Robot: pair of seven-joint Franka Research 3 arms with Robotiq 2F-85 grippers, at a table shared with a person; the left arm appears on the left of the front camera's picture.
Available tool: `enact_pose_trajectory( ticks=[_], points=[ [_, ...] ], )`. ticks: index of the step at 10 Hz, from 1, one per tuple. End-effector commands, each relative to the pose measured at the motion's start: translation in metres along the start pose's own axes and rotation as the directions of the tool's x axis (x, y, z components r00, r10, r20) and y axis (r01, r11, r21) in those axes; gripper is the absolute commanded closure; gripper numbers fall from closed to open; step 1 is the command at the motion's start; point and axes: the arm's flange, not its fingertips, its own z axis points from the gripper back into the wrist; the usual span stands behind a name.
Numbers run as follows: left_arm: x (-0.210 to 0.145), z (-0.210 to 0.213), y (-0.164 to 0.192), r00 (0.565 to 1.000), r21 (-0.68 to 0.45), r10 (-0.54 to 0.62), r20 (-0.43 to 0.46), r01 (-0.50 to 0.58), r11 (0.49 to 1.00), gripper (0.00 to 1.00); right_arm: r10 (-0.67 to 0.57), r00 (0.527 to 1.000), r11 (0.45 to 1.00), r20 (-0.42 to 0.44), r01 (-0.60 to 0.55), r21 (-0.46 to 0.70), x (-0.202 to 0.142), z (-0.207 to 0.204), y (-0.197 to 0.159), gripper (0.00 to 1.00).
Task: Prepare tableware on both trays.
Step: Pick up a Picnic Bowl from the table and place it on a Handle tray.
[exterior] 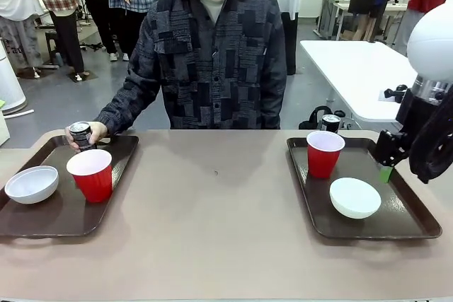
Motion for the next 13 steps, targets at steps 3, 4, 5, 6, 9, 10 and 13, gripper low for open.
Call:
enact_pose_trajectory(
  ticks=[3, 4, 5, 6, 9, 10, 13],
  points=[
    [0.0002, 0.0011, -0.0013, 1.0, -0.002, -0.005, -0.004, 0.005, 1.0, 0.15, -0.091, 0.996, 0.996, 0.009, 0.091, 0.016, -0.0331, 0.0159, 0.0129, 0.0],
    [0.0002, 0.0011, -0.0013, 1.0, -0.002, -0.005, -0.004, 0.005, 1.0, 0.15, -0.02, 1.0, 1.0, -0.02, 0.02, -0.011, -0.0238, 0.0138, 0.0085, 0.0],
    [0.0002, 0.0011, -0.0013, 1.0, -0.002, -0.005, -0.004, 0.005, 1.0, 0.15, -0.02, 1.0, 1.0, -0.02, 0.02, -0.011, -0.0238, 0.0138, 0.0085, 0.0],
    [0.0002, 0.0011, -0.0013, 1.0, -0.002, -0.005, -0.004, 0.005, 1.0, 0.15, -0.02, 1.0, 1.0, -0.02, 0.02, -0.011, -0.0238, 0.0138, 0.0085, 0.0],
    [0.0002, 0.0011, -0.0013, 1.0, -0.002, -0.005, -0.004, 0.005, 1.0, 0.15, -0.02, 1.0, 1.0, -0.02, 0.02, -0.011, -0.0238, 0.0138, 0.0085, 0.0],
    [0.0002, 0.0011, -0.0013, 1.0, -0.002, -0.005, -0.004, 0.005, 1.0, 0.15, -0.02, 1.0, 1.0, -0.02, 0.02, -0.011, -0.0238, 0.0138, 0.0085, 0.0],
    [0.0002, 0.0011, -0.0013, 1.0, -0.002, -0.005, -0.004, 0.005, 1.0, 0.15, -0.02, 1.0, 1.0, -0.02, 0.02, -0.011, -0.0238, 0.0138, 0.0085, 0.0]
  ],
)
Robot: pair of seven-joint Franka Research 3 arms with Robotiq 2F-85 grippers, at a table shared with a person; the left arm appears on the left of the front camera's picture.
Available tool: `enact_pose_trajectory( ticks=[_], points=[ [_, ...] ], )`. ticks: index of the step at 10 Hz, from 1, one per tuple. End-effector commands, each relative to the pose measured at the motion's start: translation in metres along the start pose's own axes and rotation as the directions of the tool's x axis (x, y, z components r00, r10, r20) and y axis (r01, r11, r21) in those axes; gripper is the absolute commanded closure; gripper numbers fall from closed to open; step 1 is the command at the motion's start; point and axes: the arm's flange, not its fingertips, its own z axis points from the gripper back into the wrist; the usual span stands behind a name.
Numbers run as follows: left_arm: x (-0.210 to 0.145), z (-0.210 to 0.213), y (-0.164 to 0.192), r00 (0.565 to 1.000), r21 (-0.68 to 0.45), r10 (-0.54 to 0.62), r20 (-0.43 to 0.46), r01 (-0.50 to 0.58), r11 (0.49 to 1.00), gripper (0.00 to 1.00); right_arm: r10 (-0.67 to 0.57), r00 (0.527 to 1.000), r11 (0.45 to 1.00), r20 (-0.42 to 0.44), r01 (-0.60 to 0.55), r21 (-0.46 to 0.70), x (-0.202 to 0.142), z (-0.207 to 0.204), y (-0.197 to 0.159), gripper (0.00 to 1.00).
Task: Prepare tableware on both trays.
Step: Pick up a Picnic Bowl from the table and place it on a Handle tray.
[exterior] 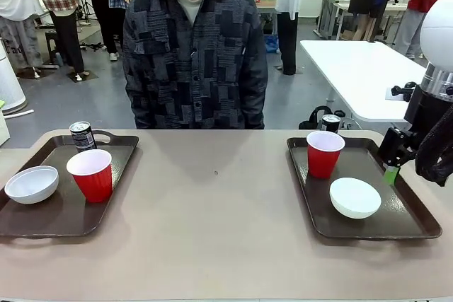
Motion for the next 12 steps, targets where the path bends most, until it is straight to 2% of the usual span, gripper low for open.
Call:
enact_pose_trajectory(
  ticks=[1, 6, 7, 8, 10, 11, 12],
  points=[
    [0.0, 0.001, -0.001, 1.0, -0.002, -0.005, -0.004, 0.005, 1.0, 0.15, 0.014, 1.0, 1.0, 0.008, -0.014, -0.001, 0.003, -0.001, 0.0, 0.0],
    [0.0, 0.001, -0.001, 1.0, -0.002, -0.005, -0.004, 0.005, 1.0, 0.15, 0.0, 1.0, 1.0, 0.0, 0.0, 0.0, 0.0, 0.0, 0.0, 0.0],
    [0.0, 0.001, -0.001, 1.0, -0.002, -0.005, -0.004, 0.005, 1.0, 0.15, 0.033, 0.999, 0.984, 0.01, -0.034, 0.175, -0.008, 0.016, -0.013, 0.0],
    [0.0, 0.001, -0.001, 1.0, -0.002, -0.005, -0.004, 0.005, 1.0, 0.15, -0.004, 1.0, 0.928, 0.017, -0.003, 0.373, -0.005, 0.039, -0.043, 0.0],
    [0.0, 0.001, -0.001, 1.0, -0.002, -0.005, -0.004, 0.005, 1.0, 0.15, -0.148, 0.987, 0.804, 0.057, 0.087, 0.589, 0.007, 0.061, -0.105, 0.0],
    [0.0, 0.001, -0.001, 1.0, -0.002, -0.005, -0.004, 0.005, 1.0, 0.15, -0.151, 0.987, 0.723, 0.048, 0.078, 0.686, 0.01, 0.065, -0.134, 0.0],
    [0.0, 0.001, -0.001, 1.0, -0.002, -0.005, -0.004, 0.005, 1.0, 0.15, -0.071, 0.995, 0.677, 0.067, -0.002, 0.736, 0.004, 0.063, -0.15, 0.0]
  ],
)
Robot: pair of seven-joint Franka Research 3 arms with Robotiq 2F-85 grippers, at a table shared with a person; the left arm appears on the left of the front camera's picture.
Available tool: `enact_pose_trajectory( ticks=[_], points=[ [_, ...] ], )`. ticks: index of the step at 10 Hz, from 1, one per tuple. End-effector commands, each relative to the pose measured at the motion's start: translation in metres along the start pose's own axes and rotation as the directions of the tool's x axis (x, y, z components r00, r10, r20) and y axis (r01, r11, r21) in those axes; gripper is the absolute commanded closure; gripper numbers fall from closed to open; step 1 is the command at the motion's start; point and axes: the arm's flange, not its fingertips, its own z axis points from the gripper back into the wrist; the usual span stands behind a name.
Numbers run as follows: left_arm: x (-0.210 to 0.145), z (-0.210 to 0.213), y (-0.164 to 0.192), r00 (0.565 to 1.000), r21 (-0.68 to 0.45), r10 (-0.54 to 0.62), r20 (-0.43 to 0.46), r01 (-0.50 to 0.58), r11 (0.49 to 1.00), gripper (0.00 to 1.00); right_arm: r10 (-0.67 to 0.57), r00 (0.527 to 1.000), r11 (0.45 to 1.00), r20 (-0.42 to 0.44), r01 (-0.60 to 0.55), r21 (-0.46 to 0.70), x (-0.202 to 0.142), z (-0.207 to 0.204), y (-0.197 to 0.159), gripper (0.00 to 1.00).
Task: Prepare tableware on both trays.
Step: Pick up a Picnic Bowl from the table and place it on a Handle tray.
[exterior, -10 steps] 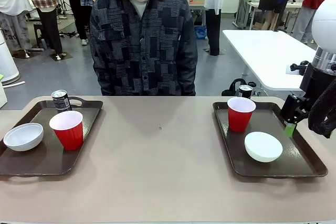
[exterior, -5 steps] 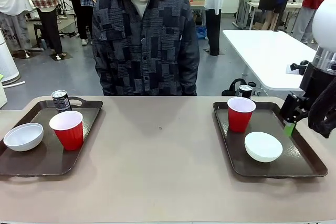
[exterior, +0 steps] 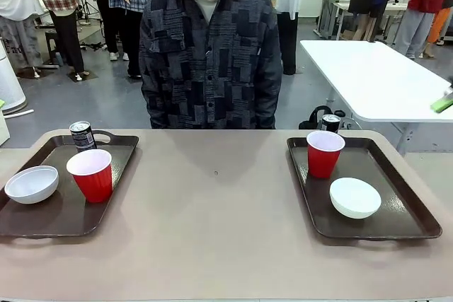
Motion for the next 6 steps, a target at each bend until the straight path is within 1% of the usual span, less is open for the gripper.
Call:
enact_pose_trajectory(
  ticks=[1, 3, 4, 5, 6],
  points=[
    [0.0, 0.001, -0.001, 1.0, -0.002, -0.005, -0.004, 0.005, 1.0, 0.15, 0.167, 0.982, 0.976, -0.084, -0.153, 0.152, 0.006, -0.002, -0.02, 0.0],
    [0.0, 0.001, -0.001, 1.0, -0.002, -0.005, -0.004, 0.005, 1.0, 0.15, 0.276, 0.952, 0.937, -0.134, -0.235, 0.258, -0.001, -0.001, -0.058, 0.0],
    [0.0, 0.001, -0.001, 1.0, -0.002, -0.005, -0.004, 0.005, 1.0, 0.15, 0.306, 0.941, 0.923, -0.146, -0.255, 0.288, -0.002, 0.003, -0.073, 0.0],
    [0.0, 0.001, -0.001, 1.0, -0.002, -0.005, -0.004, 0.005, 1.0, 0.15, 0.327, 0.933, 0.905, -0.149, -0.263, 0.335, -0.003, 0.006, -0.084, 0.0],
    [0.0, 0.001, -0.001, 1.0, -0.002, -0.005, -0.004, 0.005, 1.0, 0.15, 0.333, 0.933, 0.897, -0.137, -0.269, 0.351, -0.003, 0.01, -0.095, 0.0]
  ],
)
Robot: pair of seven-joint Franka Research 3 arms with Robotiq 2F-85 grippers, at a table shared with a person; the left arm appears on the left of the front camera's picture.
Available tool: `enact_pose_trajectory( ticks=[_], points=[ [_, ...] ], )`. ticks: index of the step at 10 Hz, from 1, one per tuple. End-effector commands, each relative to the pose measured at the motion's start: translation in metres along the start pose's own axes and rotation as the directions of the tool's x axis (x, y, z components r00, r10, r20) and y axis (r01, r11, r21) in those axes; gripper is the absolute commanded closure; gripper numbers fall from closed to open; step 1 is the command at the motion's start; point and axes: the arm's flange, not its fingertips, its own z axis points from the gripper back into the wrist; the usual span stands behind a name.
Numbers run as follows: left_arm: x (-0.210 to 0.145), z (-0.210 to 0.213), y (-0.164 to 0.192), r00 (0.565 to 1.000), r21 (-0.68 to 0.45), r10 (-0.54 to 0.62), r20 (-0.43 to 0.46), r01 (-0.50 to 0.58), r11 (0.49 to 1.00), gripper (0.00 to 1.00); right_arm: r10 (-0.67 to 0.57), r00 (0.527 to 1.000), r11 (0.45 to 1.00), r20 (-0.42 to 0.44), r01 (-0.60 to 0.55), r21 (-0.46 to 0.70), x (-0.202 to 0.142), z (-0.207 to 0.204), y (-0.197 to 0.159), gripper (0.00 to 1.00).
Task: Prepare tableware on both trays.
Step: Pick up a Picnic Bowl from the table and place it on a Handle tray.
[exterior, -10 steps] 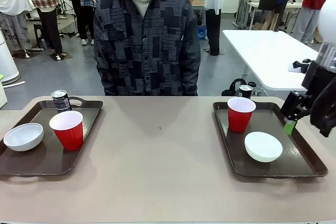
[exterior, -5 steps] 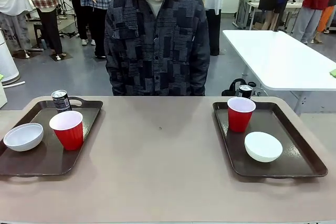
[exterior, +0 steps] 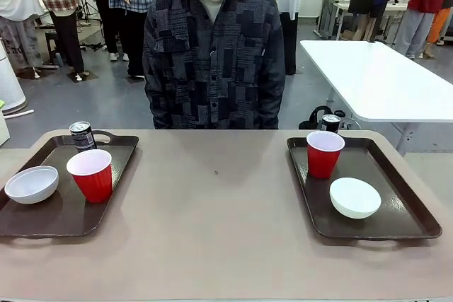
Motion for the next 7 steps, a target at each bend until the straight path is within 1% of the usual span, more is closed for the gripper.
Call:
enact_pose_trajectory(
  ticks=[1, 2, 3, 4, 5, 6, 7],
  points=[
    [0.0, 0.001, -0.001, 1.0, -0.002, -0.004, -0.004, 0.004, 1.0, 0.15, -0.005, 1.0, 0.999, 0.017, 0.005, 0.034, 0.001, 0.017, -0.015, 0.0],
    [0.0, 0.001, -0.001, 1.0, -0.002, -0.004, -0.004, 0.004, 1.0, 0.15, -0.032, 0.998, 0.999, 0.047, 0.03, 0.041, 0.002, 0.017, -0.025, 0.0],
    [0.0, 0.001, -0.001, 1.0, -0.002, -0.004, -0.004, 0.004, 1.0, 0.15, -0.059, 0.994, 0.998, 0.096, 0.056, 0.041, 0.005, 0.02, -0.034, 0.0],
    [0.0, 0.001, -0.001, 1.0, -0.002, -0.004, -0.004, 0.004, 1.0, 0.15, -0.122, 0.973, 0.993, 0.194, 0.119, 0.027, 0.009, 0.023, -0.041, 0.0],
    [0.0, 0.001, -0.001, 1.0, -0.002, -0.004, -0.004, 0.004, 1.0, 0.15, -0.162, 0.953, 0.987, 0.257, 0.159, 0.034, 0.012, 0.027, -0.049, 0.0],
    [0.0, 0.001, -0.001, 1.0, -0.002, -0.004, -0.004, 0.004, 1.0, 0.15, -0.182, 0.943, 0.983, 0.279, 0.175, 0.05, 0.016, 0.031, -0.055, 0.0],
    [0.0, 0.001, -0.001, 1.0, -0.002, -0.004, -0.004, 0.004, 1.0, 0.15, -0.19, 0.946, 0.982, 0.263, 0.18, 0.059, 0.017, 0.032, -0.06, 0.0]
  ],
)
